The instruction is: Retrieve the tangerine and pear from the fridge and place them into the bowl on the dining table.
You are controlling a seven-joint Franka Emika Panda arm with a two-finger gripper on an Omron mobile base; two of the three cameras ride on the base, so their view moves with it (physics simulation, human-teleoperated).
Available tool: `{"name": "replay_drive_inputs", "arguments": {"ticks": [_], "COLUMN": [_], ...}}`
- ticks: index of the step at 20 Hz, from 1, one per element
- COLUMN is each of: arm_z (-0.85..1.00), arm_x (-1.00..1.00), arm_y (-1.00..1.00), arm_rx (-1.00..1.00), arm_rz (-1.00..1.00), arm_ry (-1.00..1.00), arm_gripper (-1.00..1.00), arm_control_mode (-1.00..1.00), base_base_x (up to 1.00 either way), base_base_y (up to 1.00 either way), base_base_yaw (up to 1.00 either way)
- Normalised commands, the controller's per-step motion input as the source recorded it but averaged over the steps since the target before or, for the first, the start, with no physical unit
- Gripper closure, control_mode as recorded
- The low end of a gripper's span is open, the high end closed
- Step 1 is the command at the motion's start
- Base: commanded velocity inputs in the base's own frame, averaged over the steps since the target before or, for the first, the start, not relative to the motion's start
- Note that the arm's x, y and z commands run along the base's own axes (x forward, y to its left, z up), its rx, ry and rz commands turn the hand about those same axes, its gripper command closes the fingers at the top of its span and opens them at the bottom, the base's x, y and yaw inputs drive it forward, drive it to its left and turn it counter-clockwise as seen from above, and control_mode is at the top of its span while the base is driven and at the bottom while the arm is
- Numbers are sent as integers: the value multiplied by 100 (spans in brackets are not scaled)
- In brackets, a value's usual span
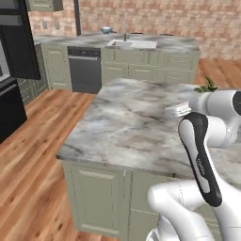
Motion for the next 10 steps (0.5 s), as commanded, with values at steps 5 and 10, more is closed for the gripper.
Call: {"name": "replay_drive_inputs", "arguments": {"ticks": [5, 10], "arm_z": [0, 0], "arm_x": [0, 0], "arm_y": [0, 0], "arm_rx": [0, 0], "arm_rz": [0, 0], "arm_ry": [0, 0], "arm_gripper": [100, 100], "arm_control_mode": [100, 100], "base_base_x": [-100, -94], "base_base_y": [0, -29], "base_base_yaw": [31, 17]}}
